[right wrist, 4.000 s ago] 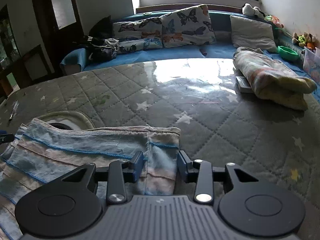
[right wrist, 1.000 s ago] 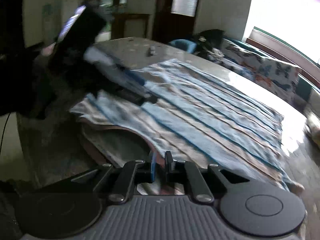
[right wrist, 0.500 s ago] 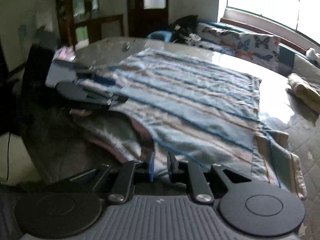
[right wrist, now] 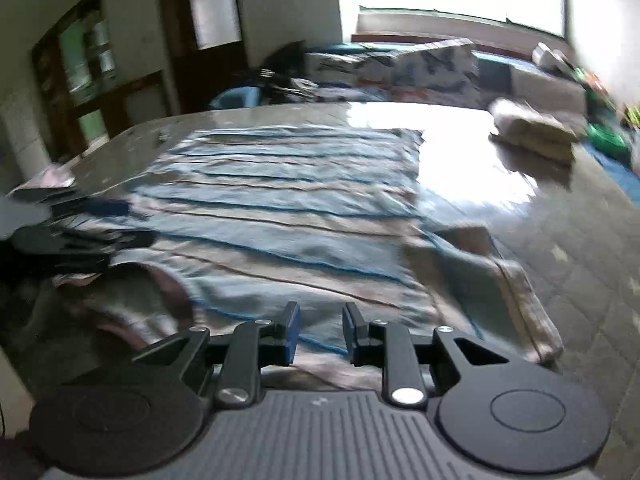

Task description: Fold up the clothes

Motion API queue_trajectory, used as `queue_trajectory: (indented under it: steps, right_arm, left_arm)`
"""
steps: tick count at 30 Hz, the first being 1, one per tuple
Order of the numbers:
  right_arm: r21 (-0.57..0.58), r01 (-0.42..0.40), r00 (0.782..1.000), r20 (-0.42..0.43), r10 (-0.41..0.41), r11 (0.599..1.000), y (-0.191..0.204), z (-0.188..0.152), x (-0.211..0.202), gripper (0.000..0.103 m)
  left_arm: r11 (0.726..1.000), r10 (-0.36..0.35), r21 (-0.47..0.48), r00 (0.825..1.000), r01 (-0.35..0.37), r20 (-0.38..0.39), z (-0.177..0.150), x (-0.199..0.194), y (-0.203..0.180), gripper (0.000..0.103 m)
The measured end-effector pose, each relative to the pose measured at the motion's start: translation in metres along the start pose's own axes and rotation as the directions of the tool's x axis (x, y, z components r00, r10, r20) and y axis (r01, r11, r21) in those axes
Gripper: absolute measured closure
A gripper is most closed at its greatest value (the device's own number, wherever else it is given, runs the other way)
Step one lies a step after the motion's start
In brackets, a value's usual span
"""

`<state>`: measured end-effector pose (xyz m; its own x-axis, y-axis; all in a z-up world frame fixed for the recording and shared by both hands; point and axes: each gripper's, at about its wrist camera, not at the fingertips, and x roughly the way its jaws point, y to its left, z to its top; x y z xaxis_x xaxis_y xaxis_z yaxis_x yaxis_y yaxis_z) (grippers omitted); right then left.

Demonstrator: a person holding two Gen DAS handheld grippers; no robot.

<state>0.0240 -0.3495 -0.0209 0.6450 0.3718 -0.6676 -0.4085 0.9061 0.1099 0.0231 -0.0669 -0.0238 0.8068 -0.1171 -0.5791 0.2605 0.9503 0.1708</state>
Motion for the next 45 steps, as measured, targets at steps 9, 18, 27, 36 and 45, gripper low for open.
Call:
queue_trajectory:
  steps: [9, 18, 27, 36, 45]
  right_arm:
    - [0.089, 0.183, 0.980, 0.061, -0.189, 0.979, -0.039, -0.008, -0.017, 0.071]
    - [0.270, 0.349, 0.928, 0.031, -0.371, 0.897, -0.087, -0.031, -0.024, 0.069]
    - [0.301, 0.319, 0.933, 0.066, -0.353, 0.899, -0.085, -0.029, -0.023, 0.093]
    - [0.190, 0.201, 0.948, 0.212, -0.239, 0.961, -0.047, 0.004, -0.054, 0.094]
    - [0.023, 0.031, 0.972, 0.231, -0.036, 0.999, 0.016, 0.024, -0.040, 0.094]
  left_arm:
    - [0.995, -0.094, 0.032, 0.995, 0.093, 0.034, 0.017, -0.001, -0.038, 0.034]
    - [0.982, -0.174, 0.081, 0.984, 0.172, 0.023, 0.021, 0.007, -0.077, 0.034]
    - [0.976, -0.196, 0.097, 0.981, 0.195, 0.002, 0.015, 0.009, -0.091, 0.031]
    - [0.980, -0.186, 0.078, 0.982, 0.185, 0.006, 0.013, 0.008, -0.085, 0.030]
    - [0.990, -0.142, 0.022, 0.990, 0.142, 0.022, 0.011, 0.001, -0.063, 0.027]
